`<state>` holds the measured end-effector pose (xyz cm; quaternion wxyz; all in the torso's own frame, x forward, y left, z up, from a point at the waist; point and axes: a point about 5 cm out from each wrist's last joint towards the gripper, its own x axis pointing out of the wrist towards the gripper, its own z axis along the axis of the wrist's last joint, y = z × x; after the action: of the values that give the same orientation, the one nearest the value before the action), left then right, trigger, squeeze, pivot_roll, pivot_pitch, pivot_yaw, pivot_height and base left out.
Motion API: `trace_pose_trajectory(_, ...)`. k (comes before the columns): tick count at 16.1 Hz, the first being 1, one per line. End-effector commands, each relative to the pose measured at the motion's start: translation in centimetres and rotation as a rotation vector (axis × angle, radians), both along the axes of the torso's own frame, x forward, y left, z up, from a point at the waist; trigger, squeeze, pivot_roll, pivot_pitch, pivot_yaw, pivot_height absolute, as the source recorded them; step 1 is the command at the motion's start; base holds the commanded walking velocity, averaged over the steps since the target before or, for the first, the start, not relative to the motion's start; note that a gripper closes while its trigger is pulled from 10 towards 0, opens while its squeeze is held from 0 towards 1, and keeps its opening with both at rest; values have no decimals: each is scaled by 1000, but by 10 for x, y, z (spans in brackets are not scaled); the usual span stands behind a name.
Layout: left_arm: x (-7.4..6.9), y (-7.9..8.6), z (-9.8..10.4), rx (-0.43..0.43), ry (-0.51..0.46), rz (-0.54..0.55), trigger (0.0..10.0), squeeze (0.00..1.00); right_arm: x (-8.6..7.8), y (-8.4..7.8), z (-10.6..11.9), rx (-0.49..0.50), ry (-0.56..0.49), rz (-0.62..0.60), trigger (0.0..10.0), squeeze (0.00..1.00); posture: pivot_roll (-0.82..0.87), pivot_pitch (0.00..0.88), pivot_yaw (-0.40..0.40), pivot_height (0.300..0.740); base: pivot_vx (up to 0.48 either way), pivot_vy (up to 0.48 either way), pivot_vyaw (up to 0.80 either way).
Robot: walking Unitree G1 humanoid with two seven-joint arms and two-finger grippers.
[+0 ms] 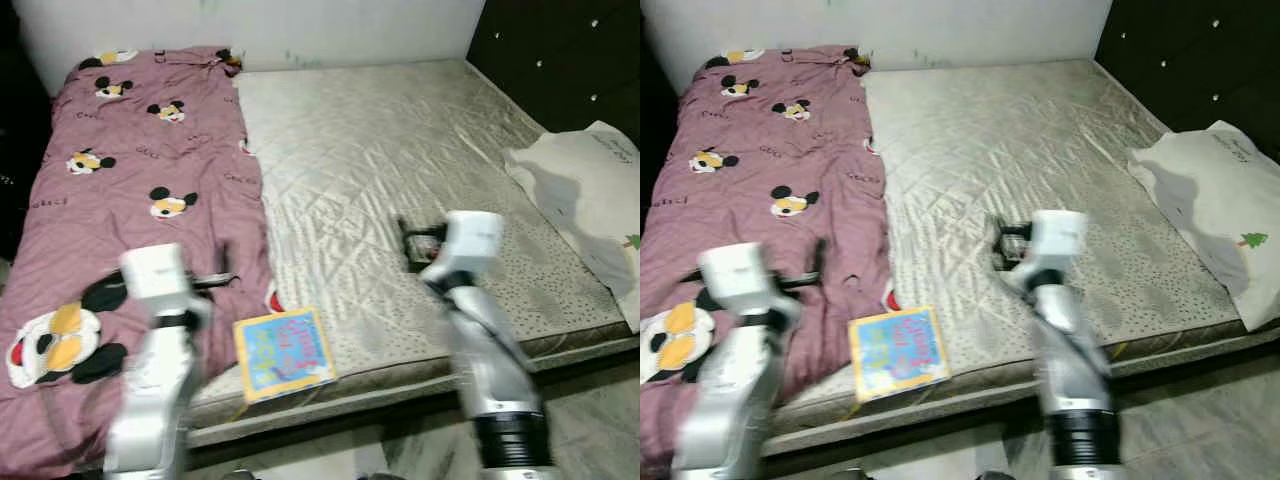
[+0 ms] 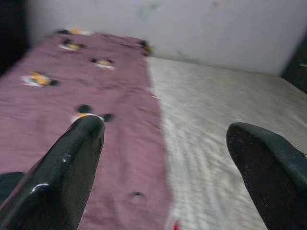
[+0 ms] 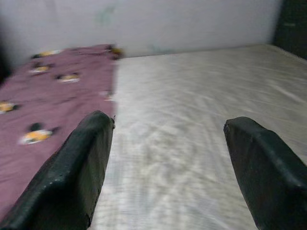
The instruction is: Clean up the room
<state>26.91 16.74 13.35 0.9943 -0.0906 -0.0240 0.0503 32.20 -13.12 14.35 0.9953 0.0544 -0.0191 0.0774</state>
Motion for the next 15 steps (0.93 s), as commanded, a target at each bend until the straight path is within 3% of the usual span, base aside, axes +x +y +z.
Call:
trace_pose_trajectory(1,1,-8,0,-9,-4,-23,10000,0,0,-10,1,-15,-3,-31,10000,0,7,105,-9,740,0,0,0)
trace_pose_trajectory(3,1,-8,1,-7,-3,-23,10000,0,1,-10,1,-15,-4,-25,10000,0,7,102,-8,740,0,0,656)
trace_pose_trajectory(4,2,-9,-2,-40,15,-28,10000,0,1,-9,1,-13,-5,-23,10000,0,8,97,-10,740,0,480,0)
trace_pose_trajectory(10,2,-10,0,-18,-4,-23,10000,0,1,-10,1,-11,-2,-24,10000,0,6,97,-10,740,0,476,0)
trace_pose_trajectory(15,2,-10,1,-21,-12,-24,10000,0,0,-11,-3,-8,20,-33,10000,0,2,107,-8,740,0,0,0)
